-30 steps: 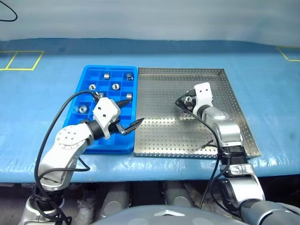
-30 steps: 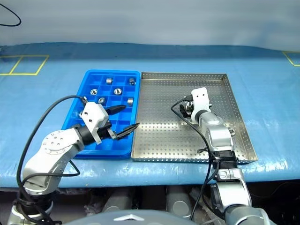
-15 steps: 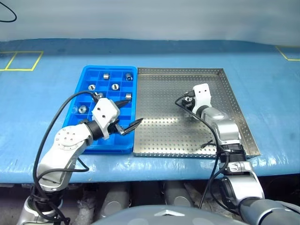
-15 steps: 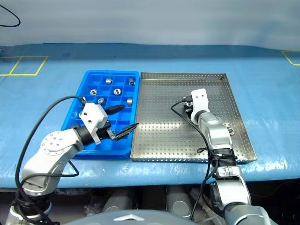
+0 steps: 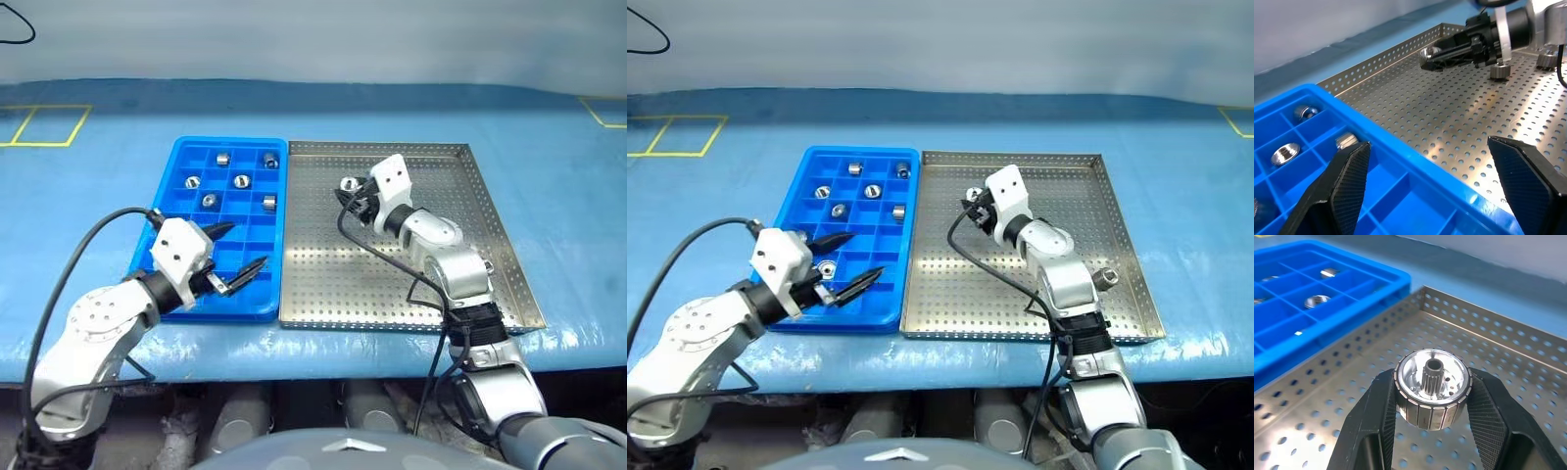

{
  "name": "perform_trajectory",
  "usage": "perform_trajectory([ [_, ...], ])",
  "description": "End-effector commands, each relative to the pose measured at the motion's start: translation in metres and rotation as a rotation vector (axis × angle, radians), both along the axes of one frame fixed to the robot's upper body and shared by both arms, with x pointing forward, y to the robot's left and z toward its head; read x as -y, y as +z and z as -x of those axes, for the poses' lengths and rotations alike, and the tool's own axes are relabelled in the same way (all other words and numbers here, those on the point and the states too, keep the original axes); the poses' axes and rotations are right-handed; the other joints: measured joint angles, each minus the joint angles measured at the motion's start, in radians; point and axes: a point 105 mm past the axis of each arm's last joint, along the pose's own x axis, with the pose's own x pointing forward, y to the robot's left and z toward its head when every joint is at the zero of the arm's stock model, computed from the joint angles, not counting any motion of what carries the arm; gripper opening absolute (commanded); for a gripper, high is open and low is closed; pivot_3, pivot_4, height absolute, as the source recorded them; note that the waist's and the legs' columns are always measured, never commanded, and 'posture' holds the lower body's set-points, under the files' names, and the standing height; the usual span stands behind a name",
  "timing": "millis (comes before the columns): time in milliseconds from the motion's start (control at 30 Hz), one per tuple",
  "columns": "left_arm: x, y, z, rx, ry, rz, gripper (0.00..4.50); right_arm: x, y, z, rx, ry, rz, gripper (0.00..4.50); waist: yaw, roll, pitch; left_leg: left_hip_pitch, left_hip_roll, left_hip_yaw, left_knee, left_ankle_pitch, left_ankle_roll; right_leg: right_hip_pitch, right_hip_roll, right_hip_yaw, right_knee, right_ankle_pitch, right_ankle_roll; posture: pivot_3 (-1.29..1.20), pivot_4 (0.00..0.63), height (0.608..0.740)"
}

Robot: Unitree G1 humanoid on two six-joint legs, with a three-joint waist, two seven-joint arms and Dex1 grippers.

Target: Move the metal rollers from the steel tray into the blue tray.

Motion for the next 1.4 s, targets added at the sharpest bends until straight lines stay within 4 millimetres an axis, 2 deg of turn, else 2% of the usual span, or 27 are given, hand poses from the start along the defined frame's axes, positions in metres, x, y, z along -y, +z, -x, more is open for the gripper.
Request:
perform_trajectory([
  [33,-0.01,0.016,0.01,0.064,0.06,-0.011,4.19,-0.033,0.023,0.015,0.031,0.194,-0.056,1.75,0.005,0.0,0.0,0.0,0.0,0.0,0.0,0.0,0.0,0.0,0.0,0.0,0.0,0.0,0.0,0.05,0.15,0.74],
  [167,-0.018,0.015,0.02,0.059,0.128,0.002,4.19,-0.058,0.02,0.018,0.015,0.303,-0.038,1.75,0.016,0.0,0.0,0.0,0.0,-0.001,0.0,0.0,-0.001,0.0,0.0,-0.001,0.0,-0.001,-0.001,0.09,0.15,0.74],
  [233,-0.019,0.014,0.024,0.052,0.143,0.011,4.19,-0.066,0.02,0.016,0.012,0.321,-0.034,1.75,0.025,0.0,0.0,0.001,0.0,-0.002,-0.001,0.001,-0.002,0.0,0.0,-0.002,0.001,-0.001,-0.002,0.1,0.15,0.74],
  [400,-0.019,0.009,0.032,0.034,0.183,0.033,4.19,-0.101,0.023,0.017,0.007,0.438,-0.039,1.75,0.045,0.0,0.0,0.001,0.0,-0.005,-0.002,0.002,-0.004,0.001,0.0,-0.005,0.001,-0.002,-0.004,0.14,0.15,0.74],
  [633,-0.016,0.008,0.034,0.035,0.197,0.042,4.19,-0.131,0.016,0.012,-0.017,0.522,-0.009,1.75,0.059,0.0,0.0,0.001,0.0,-0.012,-0.008,0.006,-0.011,0.0,0.0,-0.012,0.001,-0.005,-0.008,0.17,0.15,0.74],
  [867,-0.014,0.007,0.033,0.036,0.201,0.046,4.19,-0.142,0.006,0.009,-0.05,0.534,-0.007,1.75,0.066,0.0,0.0,0.001,0.0,-0.018,-0.011,0.009,-0.017,0.0,0.0,-0.017,0.001,-0.007,-0.013,0.18,0.15,0.74],
  [1233,-0.011,0.008,0.03,0.041,0.189,0.038,4.19,-0.145,-0.001,-0.001,-0.078,0.493,-0.019,1.75,0.067,0.0,0.001,0.001,0.0,-0.021,-0.012,0.011,-0.02,0.001,0.001,-0.02,0.002,-0.008,-0.014,0.17,0.15,0.74],
  [1300,-0.011,0.008,0.028,0.042,0.186,0.038,4.19,-0.145,0.0,-0.002,-0.073,0.491,-0.017,2.48,0.067,0.0,0.001,0.001,0.0,-0.022,-0.012,0.011,-0.021,0.001,0.001,-0.02,0.002,-0.008,-0.015,0.17,0.15,0.74],
  [1400,-0.009,0.008,0.027,0.042,0.176,0.042,4.19,-0.144,0.006,-0.005,-0.038,0.458,-0.046,3.34,0.066,0.0,0.001,0.001,0.0,-0.023,-0.013,0.012,-0.021,0.001,0.001,-0.021,0.002,-0.009,-0.015,0.16,0.15,0.74],
])
